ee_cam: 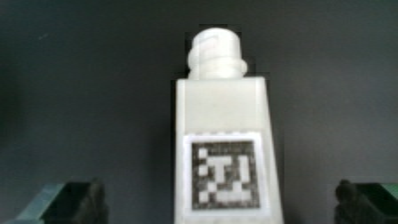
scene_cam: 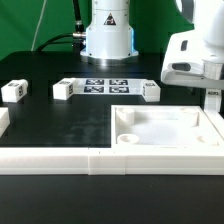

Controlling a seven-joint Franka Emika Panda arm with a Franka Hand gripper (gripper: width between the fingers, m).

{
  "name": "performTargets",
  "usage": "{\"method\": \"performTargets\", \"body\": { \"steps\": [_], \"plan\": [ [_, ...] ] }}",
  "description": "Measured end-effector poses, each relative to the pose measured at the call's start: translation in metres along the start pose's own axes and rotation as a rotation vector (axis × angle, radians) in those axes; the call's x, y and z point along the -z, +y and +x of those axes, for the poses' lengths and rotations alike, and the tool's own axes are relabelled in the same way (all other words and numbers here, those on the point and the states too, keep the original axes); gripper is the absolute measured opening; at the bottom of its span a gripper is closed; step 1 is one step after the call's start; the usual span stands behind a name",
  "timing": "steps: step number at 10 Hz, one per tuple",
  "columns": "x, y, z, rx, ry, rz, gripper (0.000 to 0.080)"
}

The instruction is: Assemble one leg

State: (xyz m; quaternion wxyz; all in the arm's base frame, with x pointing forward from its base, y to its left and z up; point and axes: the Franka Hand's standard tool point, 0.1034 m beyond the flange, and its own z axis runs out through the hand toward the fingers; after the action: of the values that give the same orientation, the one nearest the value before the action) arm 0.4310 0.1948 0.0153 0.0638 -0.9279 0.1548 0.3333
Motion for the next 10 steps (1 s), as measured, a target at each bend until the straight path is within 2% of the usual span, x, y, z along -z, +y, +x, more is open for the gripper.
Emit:
{"method": "performTargets", "body": {
  "steps": [4, 6, 7, 8, 10],
  "plan": [
    [-0.0097, 0.0032, -0.0042, -0.002, -0.013, -0.011, 0.0649],
    [-0.0111, 0.0036, -0.0041, -0.002, -0.016, -0.012, 0.0375],
    [-0.0112, 0.0037, -0.0041, -0.002, -0.016, -0.012, 0.0375],
    [-0.0112, 0.0037, -0.0041, -0.002, -0.016, -0.012, 0.0287],
    [-0.0112, 0.0038, -0.0041, -0.002, -0.016, -0.012, 0.0287]
  ]
}}
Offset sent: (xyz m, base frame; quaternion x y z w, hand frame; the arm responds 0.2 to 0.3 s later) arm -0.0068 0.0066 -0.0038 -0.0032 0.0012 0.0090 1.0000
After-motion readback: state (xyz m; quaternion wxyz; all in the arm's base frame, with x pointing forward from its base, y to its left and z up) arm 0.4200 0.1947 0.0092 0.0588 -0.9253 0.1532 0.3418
